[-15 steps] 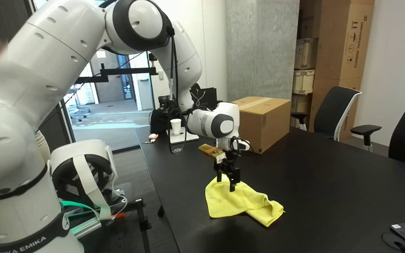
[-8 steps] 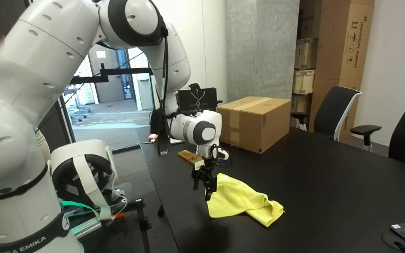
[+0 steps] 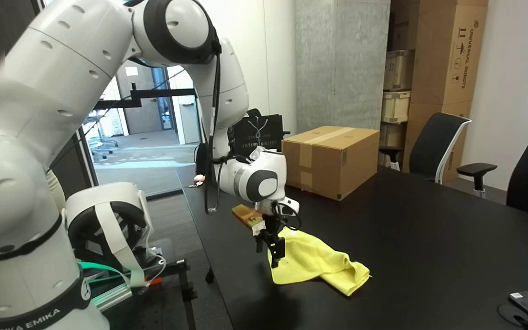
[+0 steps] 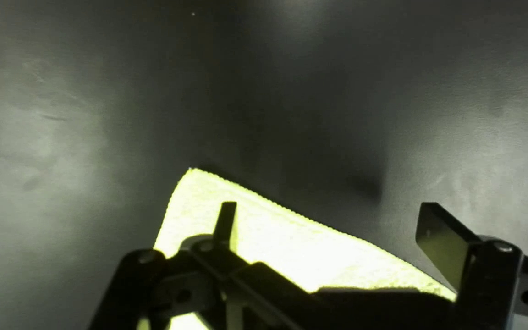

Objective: Fold the towel from bottom to top.

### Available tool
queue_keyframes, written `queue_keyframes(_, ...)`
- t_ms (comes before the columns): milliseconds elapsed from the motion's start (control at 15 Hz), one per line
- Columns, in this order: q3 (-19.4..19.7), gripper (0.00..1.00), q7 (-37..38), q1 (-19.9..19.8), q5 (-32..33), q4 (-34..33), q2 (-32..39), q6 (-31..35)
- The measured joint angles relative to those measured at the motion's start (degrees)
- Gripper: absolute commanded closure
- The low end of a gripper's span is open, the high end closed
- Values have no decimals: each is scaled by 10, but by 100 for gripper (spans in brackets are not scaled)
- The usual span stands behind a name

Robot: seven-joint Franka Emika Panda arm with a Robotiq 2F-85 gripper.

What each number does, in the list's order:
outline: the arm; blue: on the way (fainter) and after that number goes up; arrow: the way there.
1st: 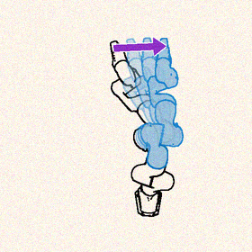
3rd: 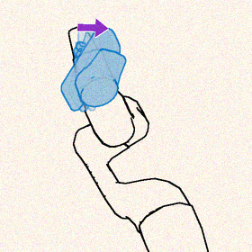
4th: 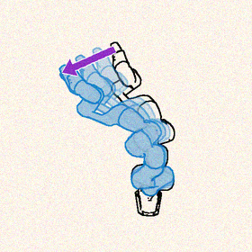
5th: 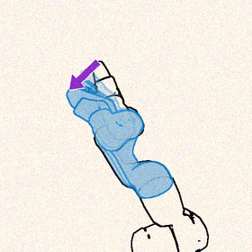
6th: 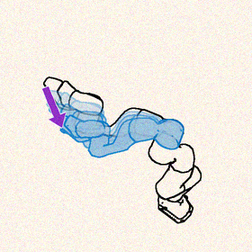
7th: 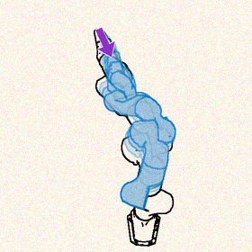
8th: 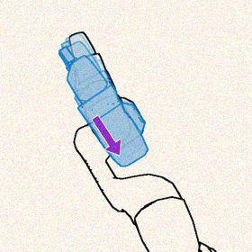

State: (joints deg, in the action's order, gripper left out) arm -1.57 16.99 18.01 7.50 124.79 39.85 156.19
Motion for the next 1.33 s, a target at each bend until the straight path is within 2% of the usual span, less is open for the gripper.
queue_keyframes(600,29,0,-1,-7,-3,-1,26,53)
queue_keyframes(1267,2,0,-43,-59,-25,-21,52,62)
queue_keyframes(1333,0,25,-47,-63,-26,-22,53,62)
